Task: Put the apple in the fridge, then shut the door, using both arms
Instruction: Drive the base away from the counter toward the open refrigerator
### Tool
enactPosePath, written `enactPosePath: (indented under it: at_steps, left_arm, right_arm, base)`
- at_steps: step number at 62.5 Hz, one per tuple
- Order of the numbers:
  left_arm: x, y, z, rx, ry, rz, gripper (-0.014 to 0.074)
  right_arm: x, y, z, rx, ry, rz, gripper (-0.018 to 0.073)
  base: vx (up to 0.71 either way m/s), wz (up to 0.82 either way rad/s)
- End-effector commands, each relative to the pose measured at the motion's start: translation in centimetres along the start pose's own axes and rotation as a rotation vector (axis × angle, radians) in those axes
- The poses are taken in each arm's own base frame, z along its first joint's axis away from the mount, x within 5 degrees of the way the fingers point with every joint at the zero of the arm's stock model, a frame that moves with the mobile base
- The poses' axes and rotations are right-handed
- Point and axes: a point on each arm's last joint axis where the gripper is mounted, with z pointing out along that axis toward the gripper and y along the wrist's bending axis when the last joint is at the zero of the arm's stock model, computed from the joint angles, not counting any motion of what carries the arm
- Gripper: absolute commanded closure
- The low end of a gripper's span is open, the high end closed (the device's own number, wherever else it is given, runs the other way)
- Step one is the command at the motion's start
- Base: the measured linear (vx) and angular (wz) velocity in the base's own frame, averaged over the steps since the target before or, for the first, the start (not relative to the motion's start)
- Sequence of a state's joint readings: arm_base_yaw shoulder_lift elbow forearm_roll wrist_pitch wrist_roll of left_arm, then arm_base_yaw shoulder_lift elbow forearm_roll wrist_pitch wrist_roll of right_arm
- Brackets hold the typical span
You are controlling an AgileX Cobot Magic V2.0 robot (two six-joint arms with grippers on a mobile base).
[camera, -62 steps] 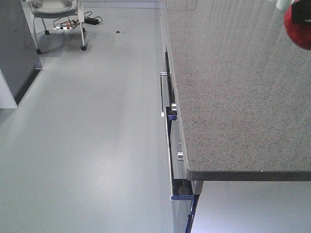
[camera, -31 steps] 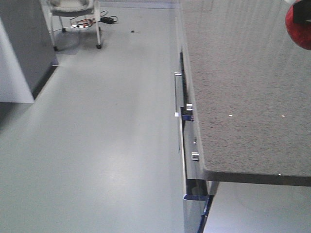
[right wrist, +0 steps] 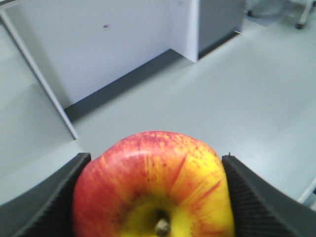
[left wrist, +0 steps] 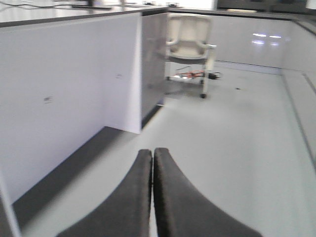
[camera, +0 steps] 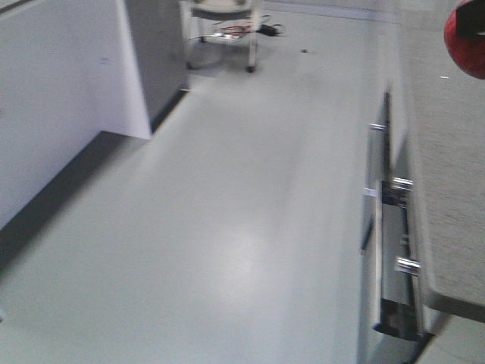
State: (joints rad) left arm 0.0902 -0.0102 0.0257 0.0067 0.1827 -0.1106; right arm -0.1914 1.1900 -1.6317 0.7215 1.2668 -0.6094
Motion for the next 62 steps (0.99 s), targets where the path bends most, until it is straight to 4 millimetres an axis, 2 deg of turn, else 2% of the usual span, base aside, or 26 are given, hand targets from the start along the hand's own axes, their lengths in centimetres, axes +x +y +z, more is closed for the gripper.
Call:
enactPosePath:
  at_steps: [1, 36, 62]
  left_arm:
    - [0.21, 0.01, 0.06, 0.009, -0.059, -0.015, 0.0603]
    - [0.21, 0.01, 0.06, 0.009, -0.059, -0.015, 0.0603]
    - [0.21, 0.01, 0.06, 0.009, -0.059, -0.015, 0.0603]
  right_arm:
    - [-1.15, 0.78, -1.22, 0.007, -0.103, -0.021, 0.049]
    - [-1.15, 0.78, -1.22, 0.007, -0.103, -0.021, 0.049]
    - [-1.15, 0.78, -1.22, 0.007, -0.103, -0.022, 0.049]
  base:
    - [-0.02, 0.67]
    - [-0.01, 0.68]
    - [0.03, 0.49]
